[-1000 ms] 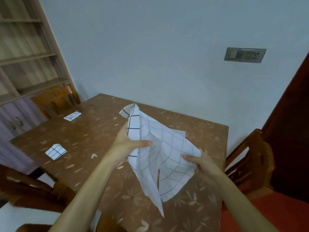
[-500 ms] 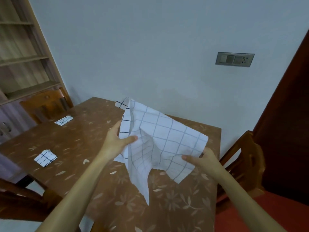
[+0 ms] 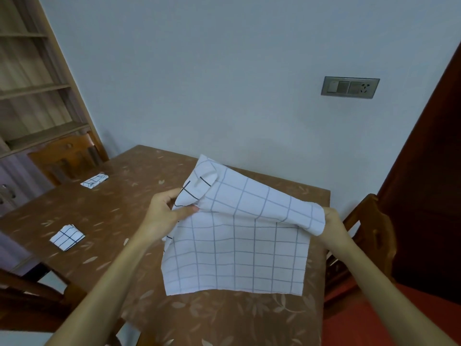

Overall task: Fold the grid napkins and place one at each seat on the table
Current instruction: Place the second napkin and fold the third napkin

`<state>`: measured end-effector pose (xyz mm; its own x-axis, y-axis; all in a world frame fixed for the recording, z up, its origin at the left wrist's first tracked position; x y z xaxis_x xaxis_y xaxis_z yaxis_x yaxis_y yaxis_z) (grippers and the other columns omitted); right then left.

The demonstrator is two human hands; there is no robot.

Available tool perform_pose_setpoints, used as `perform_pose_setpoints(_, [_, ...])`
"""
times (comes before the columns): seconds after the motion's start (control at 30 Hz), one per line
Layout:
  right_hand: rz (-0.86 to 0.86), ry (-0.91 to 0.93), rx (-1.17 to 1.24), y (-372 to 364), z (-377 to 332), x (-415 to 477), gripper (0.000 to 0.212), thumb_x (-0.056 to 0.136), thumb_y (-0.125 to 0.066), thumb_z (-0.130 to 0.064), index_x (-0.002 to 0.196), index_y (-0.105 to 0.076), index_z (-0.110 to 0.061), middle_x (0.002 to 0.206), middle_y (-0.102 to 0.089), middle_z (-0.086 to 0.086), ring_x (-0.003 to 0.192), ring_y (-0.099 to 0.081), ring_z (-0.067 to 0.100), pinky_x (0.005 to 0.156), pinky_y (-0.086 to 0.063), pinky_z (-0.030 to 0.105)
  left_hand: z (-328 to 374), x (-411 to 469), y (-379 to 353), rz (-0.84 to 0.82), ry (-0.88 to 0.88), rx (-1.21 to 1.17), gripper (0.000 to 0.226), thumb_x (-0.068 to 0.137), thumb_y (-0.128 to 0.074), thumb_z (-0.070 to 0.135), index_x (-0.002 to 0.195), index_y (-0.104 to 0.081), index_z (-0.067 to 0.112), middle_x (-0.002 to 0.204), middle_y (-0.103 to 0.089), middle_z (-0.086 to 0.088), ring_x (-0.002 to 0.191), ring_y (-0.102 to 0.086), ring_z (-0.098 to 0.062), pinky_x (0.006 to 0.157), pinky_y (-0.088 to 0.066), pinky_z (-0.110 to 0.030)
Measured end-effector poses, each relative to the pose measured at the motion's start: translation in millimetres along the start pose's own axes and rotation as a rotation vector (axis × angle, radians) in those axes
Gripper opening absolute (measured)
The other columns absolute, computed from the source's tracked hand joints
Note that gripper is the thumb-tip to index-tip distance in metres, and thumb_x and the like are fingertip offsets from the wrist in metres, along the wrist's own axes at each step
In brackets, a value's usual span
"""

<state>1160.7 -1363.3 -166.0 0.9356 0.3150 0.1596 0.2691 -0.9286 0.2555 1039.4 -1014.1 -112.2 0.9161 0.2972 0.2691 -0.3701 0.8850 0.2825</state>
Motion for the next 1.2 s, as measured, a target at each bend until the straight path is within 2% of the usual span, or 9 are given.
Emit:
perform_pose_setpoints(0.1, [0.011, 0.063, -0.019, 6.8, -15.3, -5.9, 0.048, 0.083, -0.059, 0.024, 0.107, -0.069, -0.016, 0.077, -0.07, -0.036, 0.08, -0.064, -0.019, 0.07, -0.048, 0.003, 2.0, 0.7, 1.1, -0.024, -0.011, -0.006, 0.025, 0.076, -0.079, -0.01, 0.1, -0.075, -0.001, 0.102, -0.075, -0.022, 0.086, -0.073, -0.023, 0.075, -0.06, -0.043])
perform_pose_setpoints(0.2, [0.007, 0.119, -0.019, 12.6, -26.8, -6.7, 0.063, 0.081, -0.064, 0.018, 0.093, -0.076, -0.043, 0.089, -0.069, -0.04, 0.091, -0.064, -0.018, 0.077, -0.05, 0.005, -0.8, -0.8, 0.4, -0.074, -0.028, 0.048, 0.026, 0.076, -0.079, -0.009, 0.1, -0.076, 0.0, 0.1, -0.077, -0.018, 0.093, -0.072, -0.037, 0.081, -0.058, -0.057])
perform_pose_setpoints(0.33, [0.042, 0.178, -0.019, 23.6, -33.0, -3.3, 0.036, 0.081, -0.07, 0.01, 0.106, -0.071, -0.014, 0.091, -0.075, -0.021, 0.094, -0.069, -0.001, 0.08, -0.055, 0.012, -6.8, -1.9, 2.2, -0.125, -0.074, 0.153, 0.024, 0.079, -0.077, -0.008, 0.1, -0.077, 0.006, 0.101, -0.076, -0.013, 0.096, -0.071, -0.038, 0.084, -0.056, -0.058])
perform_pose_setpoints(0.43, [0.036, 0.182, -0.023, 30.6, -39.5, -1.7, 0.026, 0.082, -0.07, 0.004, 0.092, -0.078, -0.018, 0.08, -0.076, -0.017, 0.081, -0.07, -0.002, 0.071, -0.055, 0.011, -1.7, -3.0, 7.3, -0.097, -0.136, 0.224, 0.046, 0.076, -0.059, -0.03, 0.087, -0.08, 0.01, 0.101, -0.077, -0.003, 0.099, -0.071, -0.025, 0.084, -0.056, -0.052])
perform_pose_setpoints(0.63, [-0.013, 0.172, -0.122, 37.5, -43.1, 1.6, 0.077, 0.074, -0.031, 0.036, 0.059, -0.075, -0.025, 0.075, -0.076, -0.008, 0.074, -0.069, 0.001, 0.08, -0.049, 0.01, -5.9, 2.0, 15.5, -0.078, -0.147, 0.336, 0.058, 0.082, -0.051, -0.023, 0.085, -0.076, 0.029, 0.085, -0.071, -0.016, 0.077, -0.063, -0.049, 0.064, -0.055, -0.058])
perform_pose_setpoints(0.77, [-0.005, 0.168, -0.129, 42.5, -45.4, 0.9, 0.073, 0.081, -0.035, 0.031, 0.06, -0.076, -0.025, 0.081, -0.078, -0.006, 0.078, -0.072, 0.009, 0.074, -0.055, 0.013, -1.9, -3.8, 6.5, -0.108, -0.117, 0.259, 0.058, 0.072, -0.066, -0.027, 0.099, -0.074, 0.023, 0.099, -0.076, 0.001, 0.093, -0.073, -0.021, 0.078, -0.059, -0.054])
perform_pose_setpoints(0.9, [0.009, 0.134, -0.016, 48.0, -54.4, -1.7, 0.061, 0.09, -0.045, 0.022, 0.061, -0.076, -0.021, 0.08, -0.078, -0.005, 0.073, -0.073, 0.01, 0.056, -0.055, 0.017, -0.4, -9.3, -0.7, -0.124, -0.096, 0.276, 0.079, 0.071, -0.065, -0.027, 0.118, -0.065, 0.036, 0.103, -0.073, 0.006, 0.096, -0.07, -0.02, 0.07, -0.058, -0.049])
perform_pose_setpoints(1.13, [0.032, 0.133, 0.166, 59.9, -72.2, -7.9, 0.048, 0.089, -0.057, 0.017, 0.115, -0.068, -0.022, 0.097, -0.079, 0.005, 0.082, -0.076, 0.014, 0.062, -0.058, 0.02, 11.6, -6.0, 5.5, -0.056, -0.139, 0.194, 0.059, 0.087, -0.059, -0.017, 0.122, -0.063, 0.029, 0.103, -0.076, 0.0, 0.096, -0.072, -0.022, 0.081, -0.06, -0.037])
perform_pose_setpoints(1.2, [0.056, 0.132, 0.145, 65.9, -74.0, -8.1, 0.042, 0.088, -0.058, 0.017, 0.109, -0.069, -0.018, 0.093, -0.079, 0.0, 0.084, -0.075, 0.014, 0.063, -0.058, 0.018, 14.7, -5.6, 8.1, -0.043, -0.138, 0.107, 0.049, 0.091, -0.056, -0.016, 0.122, -0.063, 0.021, 0.1, -0.077, -0.007, 0.091, -0.073, -0.029, 0.08, -0.061, -0.033])
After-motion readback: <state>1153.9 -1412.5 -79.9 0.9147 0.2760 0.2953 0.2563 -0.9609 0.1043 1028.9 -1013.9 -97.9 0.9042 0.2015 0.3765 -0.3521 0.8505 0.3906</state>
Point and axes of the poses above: each hand's wrist, its own x-axis towards the middle knuckle, its own y-axis out of the back of the hand, z = x × y, the point moved 9 cm from there along x, towards the middle knuckle
